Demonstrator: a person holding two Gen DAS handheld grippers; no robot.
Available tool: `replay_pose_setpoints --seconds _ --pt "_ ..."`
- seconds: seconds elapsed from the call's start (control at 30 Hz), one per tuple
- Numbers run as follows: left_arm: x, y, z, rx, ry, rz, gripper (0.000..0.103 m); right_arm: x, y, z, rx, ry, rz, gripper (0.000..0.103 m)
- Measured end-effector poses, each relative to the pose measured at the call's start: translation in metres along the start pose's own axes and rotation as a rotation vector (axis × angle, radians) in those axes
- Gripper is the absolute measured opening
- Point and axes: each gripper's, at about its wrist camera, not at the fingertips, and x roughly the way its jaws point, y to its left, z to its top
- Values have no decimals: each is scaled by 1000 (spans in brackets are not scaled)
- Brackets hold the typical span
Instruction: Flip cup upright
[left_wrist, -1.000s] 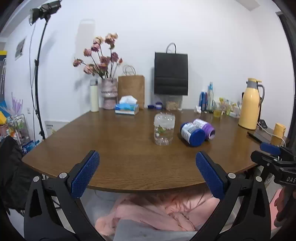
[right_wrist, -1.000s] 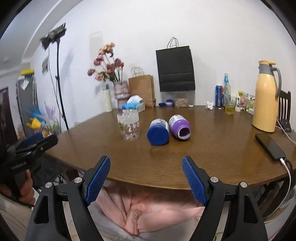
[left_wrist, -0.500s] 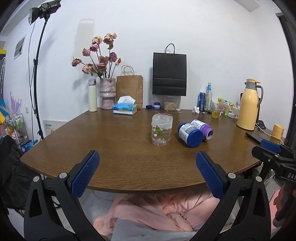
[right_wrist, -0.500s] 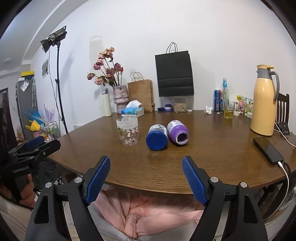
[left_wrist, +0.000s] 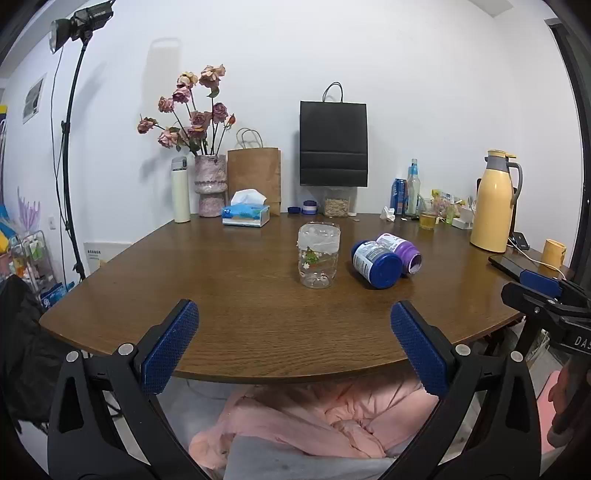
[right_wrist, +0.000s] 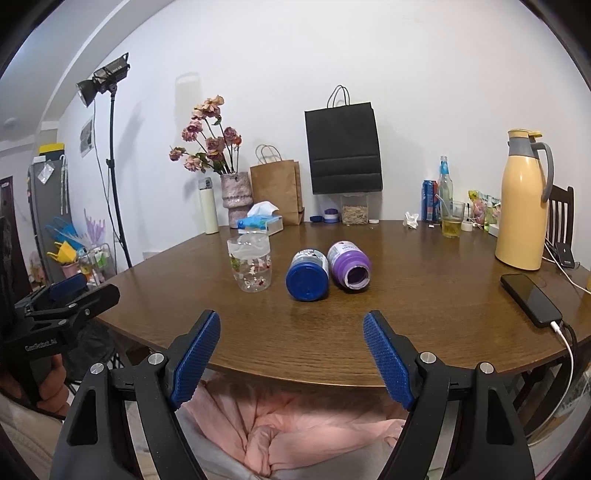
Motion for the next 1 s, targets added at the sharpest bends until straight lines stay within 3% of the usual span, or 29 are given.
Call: replay_pose_setpoints --seconds 1.0 --pt "-3 -3 6 8 -20 1 103 -1 0 5 -6 -15 -9 84"
